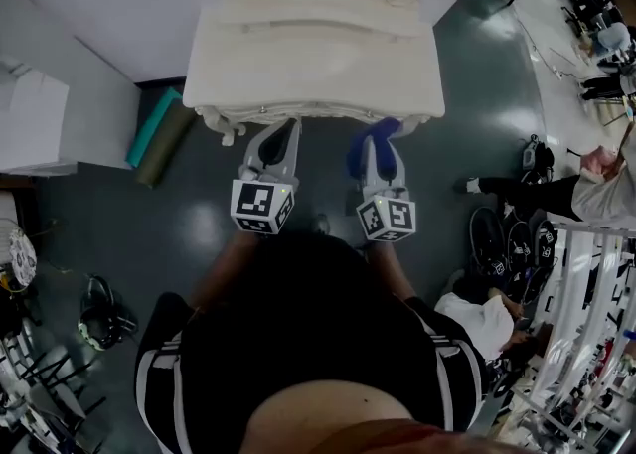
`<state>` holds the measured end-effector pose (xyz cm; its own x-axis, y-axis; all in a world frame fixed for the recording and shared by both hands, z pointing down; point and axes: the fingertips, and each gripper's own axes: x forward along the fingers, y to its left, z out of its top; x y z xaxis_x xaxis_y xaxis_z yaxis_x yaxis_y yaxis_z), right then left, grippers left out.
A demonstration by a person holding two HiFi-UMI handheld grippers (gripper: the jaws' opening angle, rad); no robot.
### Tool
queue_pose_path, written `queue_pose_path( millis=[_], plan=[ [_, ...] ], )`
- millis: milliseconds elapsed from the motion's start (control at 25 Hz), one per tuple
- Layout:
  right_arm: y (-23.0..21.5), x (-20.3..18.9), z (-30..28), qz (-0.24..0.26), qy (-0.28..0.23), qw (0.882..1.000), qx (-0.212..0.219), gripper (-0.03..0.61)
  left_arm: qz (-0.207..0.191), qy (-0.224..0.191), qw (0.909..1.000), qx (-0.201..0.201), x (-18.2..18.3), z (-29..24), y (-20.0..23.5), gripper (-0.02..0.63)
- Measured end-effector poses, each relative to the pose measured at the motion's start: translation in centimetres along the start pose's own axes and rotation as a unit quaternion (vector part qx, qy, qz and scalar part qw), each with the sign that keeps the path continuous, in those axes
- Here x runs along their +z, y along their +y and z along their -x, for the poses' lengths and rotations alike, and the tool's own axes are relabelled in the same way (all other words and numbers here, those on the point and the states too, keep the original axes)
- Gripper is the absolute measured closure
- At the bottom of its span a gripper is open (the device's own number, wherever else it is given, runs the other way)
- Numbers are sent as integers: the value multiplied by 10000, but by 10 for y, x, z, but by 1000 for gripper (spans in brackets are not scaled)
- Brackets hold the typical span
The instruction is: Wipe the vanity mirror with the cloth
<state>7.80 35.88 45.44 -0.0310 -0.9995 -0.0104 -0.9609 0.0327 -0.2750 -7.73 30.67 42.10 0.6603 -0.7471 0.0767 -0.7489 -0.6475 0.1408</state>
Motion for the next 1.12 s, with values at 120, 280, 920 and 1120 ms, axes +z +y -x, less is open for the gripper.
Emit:
queue_pose_path(
  millis=[120, 280, 920, 1120],
  plan=[
    [6, -2, -4, -11, -44, 10000, -61, 538, 19, 3, 10000, 14, 0, 5, 12, 604],
    [11, -3, -12, 83, -71, 9999, -125, 538, 22, 2, 10000, 36, 0, 10, 29, 604],
    [53, -11, -47, 220, -107, 9994, -235, 537, 65, -8, 9999, -125, 10, 11, 87, 604],
    [35, -7, -73, 166, -159, 9996, -159, 537, 97, -24, 9999, -7, 7, -19, 92, 604]
  ],
)
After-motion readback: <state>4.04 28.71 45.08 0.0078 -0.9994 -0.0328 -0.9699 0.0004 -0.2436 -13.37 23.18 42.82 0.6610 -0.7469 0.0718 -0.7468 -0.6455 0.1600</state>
